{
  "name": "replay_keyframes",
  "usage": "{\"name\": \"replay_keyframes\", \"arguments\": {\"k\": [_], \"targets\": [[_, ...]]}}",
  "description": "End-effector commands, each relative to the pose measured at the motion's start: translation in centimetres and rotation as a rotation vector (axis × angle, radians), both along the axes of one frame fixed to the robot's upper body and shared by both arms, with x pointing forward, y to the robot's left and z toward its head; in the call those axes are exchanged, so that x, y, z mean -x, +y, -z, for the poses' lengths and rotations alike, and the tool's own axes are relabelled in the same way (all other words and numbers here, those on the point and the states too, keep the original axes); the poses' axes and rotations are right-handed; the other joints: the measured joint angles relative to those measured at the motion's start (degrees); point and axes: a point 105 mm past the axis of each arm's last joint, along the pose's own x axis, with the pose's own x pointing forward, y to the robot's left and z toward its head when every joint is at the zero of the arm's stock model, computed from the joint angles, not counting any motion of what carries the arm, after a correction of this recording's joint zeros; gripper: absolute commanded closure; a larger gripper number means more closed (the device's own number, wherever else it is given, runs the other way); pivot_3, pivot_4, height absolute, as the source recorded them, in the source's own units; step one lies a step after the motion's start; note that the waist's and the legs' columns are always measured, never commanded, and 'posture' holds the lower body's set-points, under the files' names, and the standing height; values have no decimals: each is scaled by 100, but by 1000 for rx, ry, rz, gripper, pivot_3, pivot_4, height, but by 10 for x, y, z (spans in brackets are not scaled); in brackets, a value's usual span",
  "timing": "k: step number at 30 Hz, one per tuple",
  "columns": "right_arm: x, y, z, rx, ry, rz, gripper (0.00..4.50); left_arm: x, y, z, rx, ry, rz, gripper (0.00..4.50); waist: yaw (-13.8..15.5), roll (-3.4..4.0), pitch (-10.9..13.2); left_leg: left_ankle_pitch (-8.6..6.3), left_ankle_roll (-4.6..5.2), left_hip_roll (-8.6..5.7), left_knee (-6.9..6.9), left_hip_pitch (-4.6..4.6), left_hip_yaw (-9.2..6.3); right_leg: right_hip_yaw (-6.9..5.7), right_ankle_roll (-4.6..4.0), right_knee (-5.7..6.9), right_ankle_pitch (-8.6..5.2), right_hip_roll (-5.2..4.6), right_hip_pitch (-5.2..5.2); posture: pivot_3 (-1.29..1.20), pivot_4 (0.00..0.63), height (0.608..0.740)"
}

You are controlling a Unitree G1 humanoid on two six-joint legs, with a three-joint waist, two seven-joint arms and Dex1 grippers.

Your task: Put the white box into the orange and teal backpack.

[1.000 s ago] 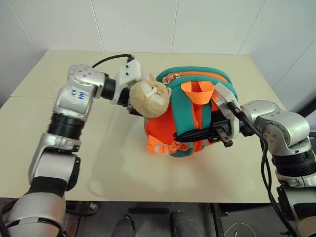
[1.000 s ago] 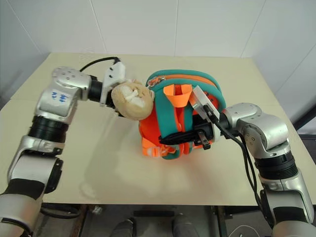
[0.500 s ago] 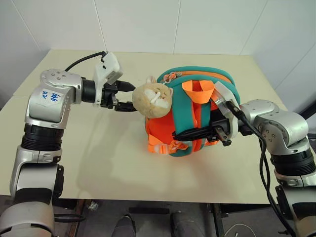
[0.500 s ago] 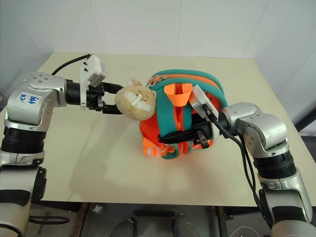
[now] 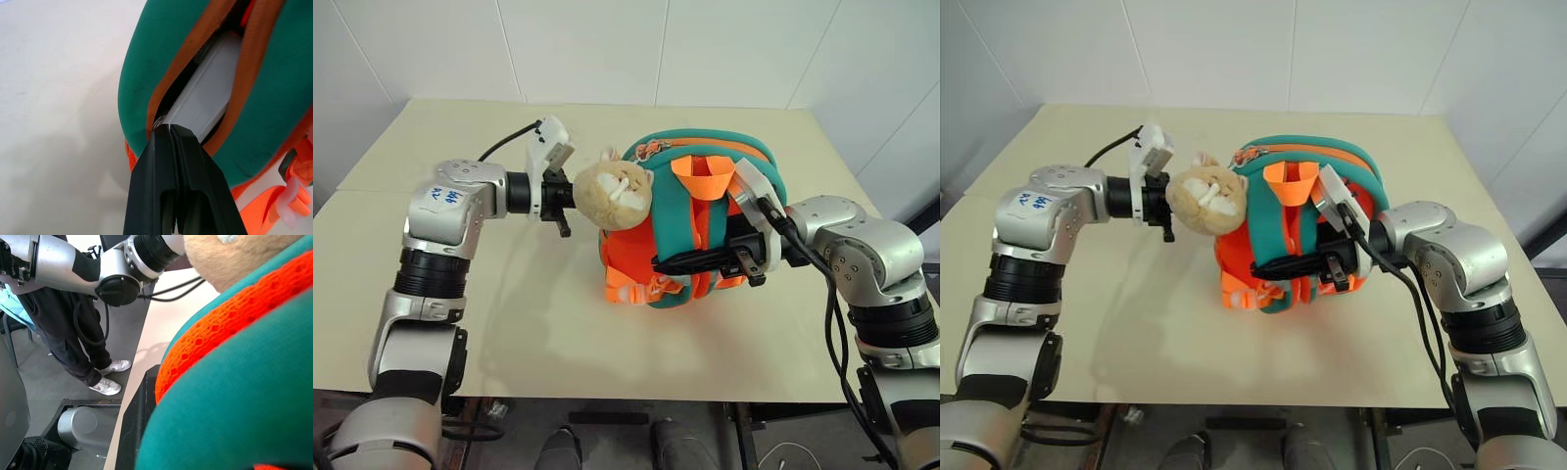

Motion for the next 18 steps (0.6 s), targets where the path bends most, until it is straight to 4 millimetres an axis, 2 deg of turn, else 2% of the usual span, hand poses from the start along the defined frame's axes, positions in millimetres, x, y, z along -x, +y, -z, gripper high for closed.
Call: {"name": "replay_keyframes", "arguments": {"k": [1, 4, 7, 10, 13, 16, 18], "targets": [[6, -1, -9, -19, -44, -10, 4500, -3, -15, -4, 1, -38, 35, 4485, 4, 0, 0, 0, 0, 0, 0, -1, 0, 0, 0, -1, 0, 0, 0, 0, 150, 740], [6, 0, -9, -21, -44, -6, 4500, -8, -29, 2, 25, -13, 50, 4485, 5, 0, 0, 0, 0, 0, -1, -1, 0, 0, 0, -4, 0, 0, 0, 0, 150, 740], [6, 1, -9, -22, -45, -6, 4500, -10, -34, 12, 15, -4, 53, 4485, 12, 0, 0, 0, 0, 0, -2, -1, 0, 0, 0, -4, 0, 0, 0, 0, 150, 740], [7, 1, -9, -23, -47, -4, 4500, -8, -33, 5, 47, -23, 55, 4485, 24, 0, 0, 0, 0, -1, -2, -1, 0, 0, 0, -5, 0, 0, 0, 0, 150, 740], [6, 0, -8, -24, -47, 1, 4500, -6, -12, -26, 148, -97, -7, 4485, 33, -1, 1, 0, 0, -1, -1, -2, 0, 0, 0, -5, 0, 0, 0, 0, 150, 740], [6, 0, -8, -26, -47, 2, 4500, 1, 3, -32, 112, -122, -28, 4485, -31, 0, 1, -1, -2, 0, -6, -2, 0, 0, 0, -7, 0, -1, 0, 0, 150, 740], [6, 0, -8, -27, -46, 1, 4500, 8, 11, -33, 91, -107, -37, 4110, -30, 2, 2, -1, -2, 0, -16, 4, 0, 1, 0, -7, 0, 0, -1, 0, 150, 740]]}}
